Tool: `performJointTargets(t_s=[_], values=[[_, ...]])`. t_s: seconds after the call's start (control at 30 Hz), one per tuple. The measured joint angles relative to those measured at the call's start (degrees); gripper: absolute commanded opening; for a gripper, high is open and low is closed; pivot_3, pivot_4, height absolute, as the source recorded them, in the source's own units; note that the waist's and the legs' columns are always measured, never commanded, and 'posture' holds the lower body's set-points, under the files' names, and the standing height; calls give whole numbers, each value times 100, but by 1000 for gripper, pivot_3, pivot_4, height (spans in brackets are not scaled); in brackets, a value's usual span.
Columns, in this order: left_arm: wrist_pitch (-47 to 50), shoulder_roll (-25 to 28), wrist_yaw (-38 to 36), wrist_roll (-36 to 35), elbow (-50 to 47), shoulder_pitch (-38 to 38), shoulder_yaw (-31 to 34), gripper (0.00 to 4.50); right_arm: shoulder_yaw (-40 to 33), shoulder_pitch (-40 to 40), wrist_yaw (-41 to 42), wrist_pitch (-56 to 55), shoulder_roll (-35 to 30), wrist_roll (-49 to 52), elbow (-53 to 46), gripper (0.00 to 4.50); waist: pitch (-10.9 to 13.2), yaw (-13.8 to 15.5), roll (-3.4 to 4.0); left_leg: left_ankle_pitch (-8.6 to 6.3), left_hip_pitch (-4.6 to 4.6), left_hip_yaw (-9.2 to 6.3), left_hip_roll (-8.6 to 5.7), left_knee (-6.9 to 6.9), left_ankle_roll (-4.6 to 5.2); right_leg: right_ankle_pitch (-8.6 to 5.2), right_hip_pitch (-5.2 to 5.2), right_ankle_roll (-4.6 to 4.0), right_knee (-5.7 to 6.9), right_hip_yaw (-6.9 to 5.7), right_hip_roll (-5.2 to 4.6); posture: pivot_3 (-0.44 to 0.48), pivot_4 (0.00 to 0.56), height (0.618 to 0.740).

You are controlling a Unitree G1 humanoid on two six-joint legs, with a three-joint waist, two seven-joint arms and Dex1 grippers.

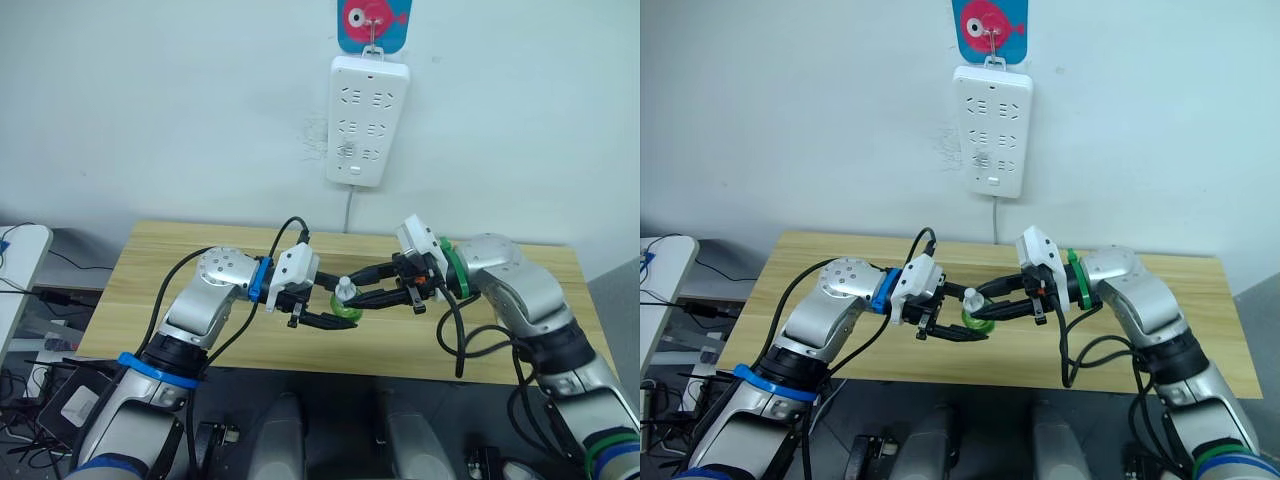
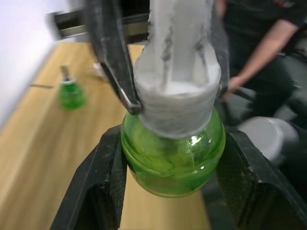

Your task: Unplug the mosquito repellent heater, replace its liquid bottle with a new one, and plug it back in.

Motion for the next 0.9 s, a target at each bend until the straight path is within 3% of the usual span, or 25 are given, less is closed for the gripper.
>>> performJointTargets(t_s=[0.03,0.17,0.3,0.43,0.57,0.73,0.9], values=[[5,26,-3,-7,-20,10,0,2249,43,-81,138,-99,44,-7,183,1757,0,0,0,0,0,0,1,0,0,0,-1,0,4,-1,0,73,219,740],[15,114,-109,28,-30,167,-79,2249,-114,-259,419,-304,-75,-12,489,3159,0,32,0,1,-1,-1,5,1,-1,0,-1,0,6,1,-16,77,220,740],[-4,119,-80,55,-1,171,-85,2249,-266,80,408,-297,-360,-10,369,4463,-2,139,0,0,-1,2,2,4,-1,0,1,0,2,3,-20,67,221,740],[-11,64,124,84,179,171,-52,2249,-558,954,-19,-302,-675,-126,106,4463,-4,176,0,1,-2,3,1,8,0,0,3,0,2,6,-23,49,226,740],[-17,-15,364,146,501,108,9,2249,-994,1610,-1151,269,-581,-50,-995,4463,-7,112,0,1,-1,7,2,9,1,0,-2,0,16,11,-16,33,229,740],[-23,-193,548,155,710,-106,51,2249,-993,1672,-2655,1009,148,-2,-2235,4463,-35,47,2,4,2,-1,1,8,-3,-1,-5,0,30,4,0,13,230,740],[-30,-253,556,168,821,-235,59,2249,-423,1486,-3350,1069,661,-350,-2254,4463,-50,4,3,4,2,1,-2,9,-3,-1,-4,0,28,7,-3,12,228,740]])
